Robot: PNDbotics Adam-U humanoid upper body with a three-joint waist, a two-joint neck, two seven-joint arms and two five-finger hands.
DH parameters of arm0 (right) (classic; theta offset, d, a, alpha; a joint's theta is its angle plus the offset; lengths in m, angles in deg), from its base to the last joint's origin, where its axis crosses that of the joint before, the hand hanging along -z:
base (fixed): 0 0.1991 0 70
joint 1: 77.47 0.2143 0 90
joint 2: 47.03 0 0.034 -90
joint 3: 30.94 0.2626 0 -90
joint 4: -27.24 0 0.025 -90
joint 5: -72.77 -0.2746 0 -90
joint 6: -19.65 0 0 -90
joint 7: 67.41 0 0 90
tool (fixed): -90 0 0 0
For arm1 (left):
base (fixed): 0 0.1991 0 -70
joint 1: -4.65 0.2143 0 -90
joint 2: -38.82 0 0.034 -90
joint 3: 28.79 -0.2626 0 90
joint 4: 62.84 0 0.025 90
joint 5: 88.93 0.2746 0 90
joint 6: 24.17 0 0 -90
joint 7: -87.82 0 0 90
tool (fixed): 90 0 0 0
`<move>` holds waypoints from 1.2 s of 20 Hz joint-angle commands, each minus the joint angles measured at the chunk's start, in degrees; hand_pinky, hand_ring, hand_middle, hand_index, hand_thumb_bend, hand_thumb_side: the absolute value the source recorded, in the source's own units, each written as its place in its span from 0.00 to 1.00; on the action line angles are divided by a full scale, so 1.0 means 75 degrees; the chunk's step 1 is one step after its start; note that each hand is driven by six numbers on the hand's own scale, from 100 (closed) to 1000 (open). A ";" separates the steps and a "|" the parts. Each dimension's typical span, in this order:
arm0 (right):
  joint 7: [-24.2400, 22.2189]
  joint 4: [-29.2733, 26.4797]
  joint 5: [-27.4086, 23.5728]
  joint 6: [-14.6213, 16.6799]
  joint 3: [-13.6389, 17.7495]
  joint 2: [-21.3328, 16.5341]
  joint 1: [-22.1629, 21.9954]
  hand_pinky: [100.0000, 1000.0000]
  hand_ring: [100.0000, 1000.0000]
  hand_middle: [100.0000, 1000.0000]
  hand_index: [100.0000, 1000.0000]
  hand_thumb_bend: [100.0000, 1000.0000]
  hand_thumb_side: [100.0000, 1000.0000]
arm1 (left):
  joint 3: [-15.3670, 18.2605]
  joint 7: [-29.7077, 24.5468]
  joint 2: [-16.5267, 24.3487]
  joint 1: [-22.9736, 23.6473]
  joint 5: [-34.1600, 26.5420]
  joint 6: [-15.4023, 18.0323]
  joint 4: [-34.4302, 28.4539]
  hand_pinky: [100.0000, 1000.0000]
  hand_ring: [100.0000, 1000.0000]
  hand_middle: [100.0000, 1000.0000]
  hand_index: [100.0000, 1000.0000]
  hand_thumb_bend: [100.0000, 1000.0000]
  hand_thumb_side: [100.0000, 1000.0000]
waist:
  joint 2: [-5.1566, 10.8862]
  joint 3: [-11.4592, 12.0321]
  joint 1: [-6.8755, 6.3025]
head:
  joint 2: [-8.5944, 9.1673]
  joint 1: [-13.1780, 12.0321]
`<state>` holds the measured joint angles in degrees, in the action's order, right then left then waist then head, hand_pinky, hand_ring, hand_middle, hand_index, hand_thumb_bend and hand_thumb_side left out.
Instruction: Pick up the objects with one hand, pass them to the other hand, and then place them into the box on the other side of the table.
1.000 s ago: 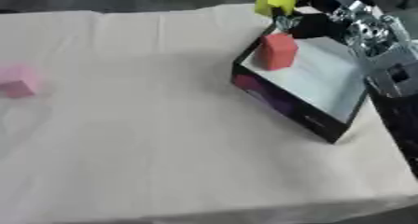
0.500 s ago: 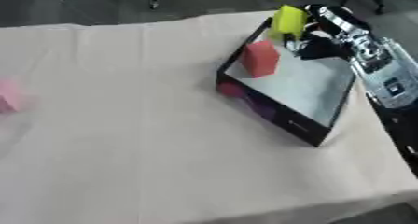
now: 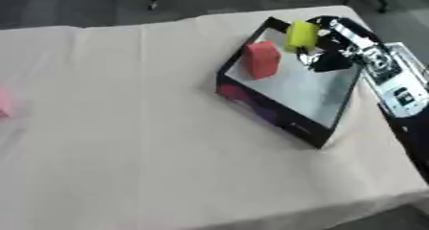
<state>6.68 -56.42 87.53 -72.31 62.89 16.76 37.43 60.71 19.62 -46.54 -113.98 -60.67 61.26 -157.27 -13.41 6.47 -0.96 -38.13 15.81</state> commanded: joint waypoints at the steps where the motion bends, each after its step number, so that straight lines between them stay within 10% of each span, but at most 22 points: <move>1: -0.0298 0.0009 0.0382 0.0363 0.0199 -0.0385 0.0036 0.98 1.00 0.90 0.98 0.00 0.03 | 0.0122 0.0037 0.0242 -0.0055 -0.0005 0.0008 -0.0126 0.68 0.66 0.70 0.83 0.76 0.02 | 0.0228 0.0007 -0.0089 | 0.0021 -0.0007; 9: -0.0526 0.0072 0.0940 0.0670 0.0398 -0.0400 0.0036 1.00 1.00 0.97 1.00 0.00 0.25 | 0.0151 0.0025 0.0223 -0.0041 -0.0016 0.0045 -0.0082 0.68 0.66 0.70 0.83 0.75 0.02 | 0.0228 -0.0001 -0.0099 | -0.0035 -0.0086; 17: -0.0342 0.0001 0.1116 0.0593 0.0501 -0.0405 0.0044 1.00 1.00 0.98 1.00 0.00 0.14 | 0.0167 0.0030 0.0220 -0.0037 -0.0014 0.0051 -0.0064 0.68 0.66 0.70 0.83 0.74 0.02 | 0.0231 -0.0009 -0.0088 | -0.0060 -0.0186; 20: 0.0080 -0.0236 0.0635 0.0353 0.0615 -0.0342 0.0094 0.98 1.00 0.95 1.00 0.00 0.01 | 0.0191 0.0024 0.0259 -0.0063 -0.0010 0.0030 -0.0040 0.68 0.66 0.70 0.83 0.74 0.02 | 0.0235 -0.0009 -0.0105 | -0.0114 -0.0507; 24: 0.0796 -0.0747 -0.1278 -0.0180 0.0618 -0.0324 0.0192 0.98 1.00 0.95 1.00 0.00 0.31 | 0.0146 -0.0413 0.0516 -0.0308 0.0020 -0.0086 0.0150 0.69 0.67 0.70 0.83 0.75 0.06 | 0.0249 0.0018 -0.0151 | -0.0170 -0.1088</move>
<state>11.10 -59.96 81.77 -72.66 66.74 16.32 37.91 61.35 17.45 -45.14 -115.29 -60.67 60.79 -155.99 -13.41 6.55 -1.53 -39.22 8.83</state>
